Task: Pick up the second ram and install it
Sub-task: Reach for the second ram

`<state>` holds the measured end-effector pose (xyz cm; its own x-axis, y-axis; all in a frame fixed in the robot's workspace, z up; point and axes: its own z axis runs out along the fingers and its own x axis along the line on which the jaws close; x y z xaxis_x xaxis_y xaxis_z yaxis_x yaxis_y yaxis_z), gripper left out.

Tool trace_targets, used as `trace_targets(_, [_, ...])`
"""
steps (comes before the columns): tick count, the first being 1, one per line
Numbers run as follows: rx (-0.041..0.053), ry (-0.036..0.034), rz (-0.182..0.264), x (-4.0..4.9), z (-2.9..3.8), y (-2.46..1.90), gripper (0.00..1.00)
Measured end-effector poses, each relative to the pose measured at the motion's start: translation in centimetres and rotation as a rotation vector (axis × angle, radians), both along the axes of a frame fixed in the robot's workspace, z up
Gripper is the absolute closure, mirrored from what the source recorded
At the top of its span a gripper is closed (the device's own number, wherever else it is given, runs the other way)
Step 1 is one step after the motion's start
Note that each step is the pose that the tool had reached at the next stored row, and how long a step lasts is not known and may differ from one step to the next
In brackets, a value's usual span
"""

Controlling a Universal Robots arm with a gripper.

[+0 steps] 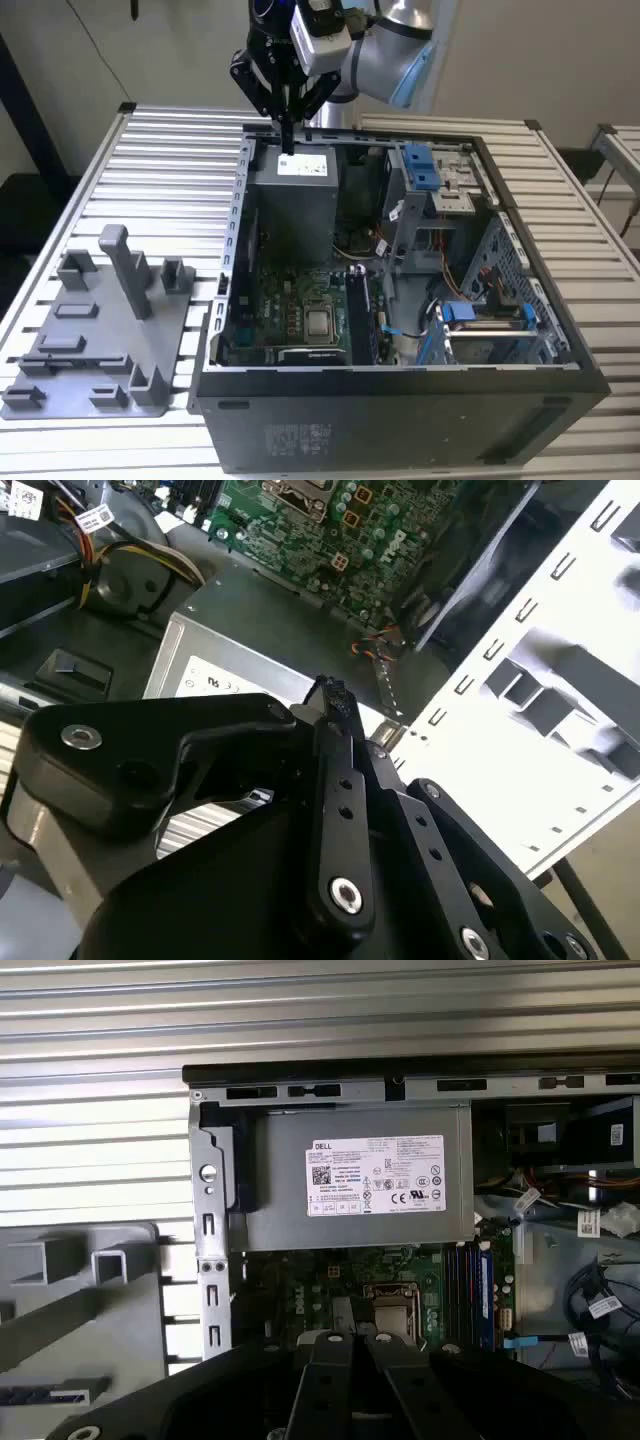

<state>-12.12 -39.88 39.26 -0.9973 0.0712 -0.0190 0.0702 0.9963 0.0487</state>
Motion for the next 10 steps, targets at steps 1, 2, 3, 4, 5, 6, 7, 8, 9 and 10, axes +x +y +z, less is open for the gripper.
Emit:
trace_targets(1, [0.0000, 0.0000, 0.000, 0.00, 0.00, 0.00, 0.89])
trace_targets(2, [0.0000, 0.0000, 0.000, 0.00, 0.00, 0.00, 0.89])
trace_targets(3, [0.0000, 0.0000, 0.000, 0.00, 0.00, 0.00, 0.89])
trace_targets(4, [0.0000, 0.0000, 0.000, 0.00, 0.00, 0.00, 0.89])
trace_targets(5, [0.0000, 0.0000, 0.000, 0.00, 0.00, 0.00, 0.89])
trace_targets(6, [0.0003, -0.0001, 0.000, 0.00, 0.00, 0.00, 0.89])
trace_targets(7, [0.0005, 0.0000, 0.000, 0.00, 0.00, 0.00, 0.89])
trace_targets(8, [0.0006, 0.0000, 0.000, 0.00, 0.00, 0.00, 0.89])
trace_targets(9, [0.0008, 0.0001, 0.000, 0.00, 0.00, 0.00, 0.89])
trace_targets(10, [0.0010, 0.0000, 0.000, 0.00, 0.00, 0.00, 0.89])
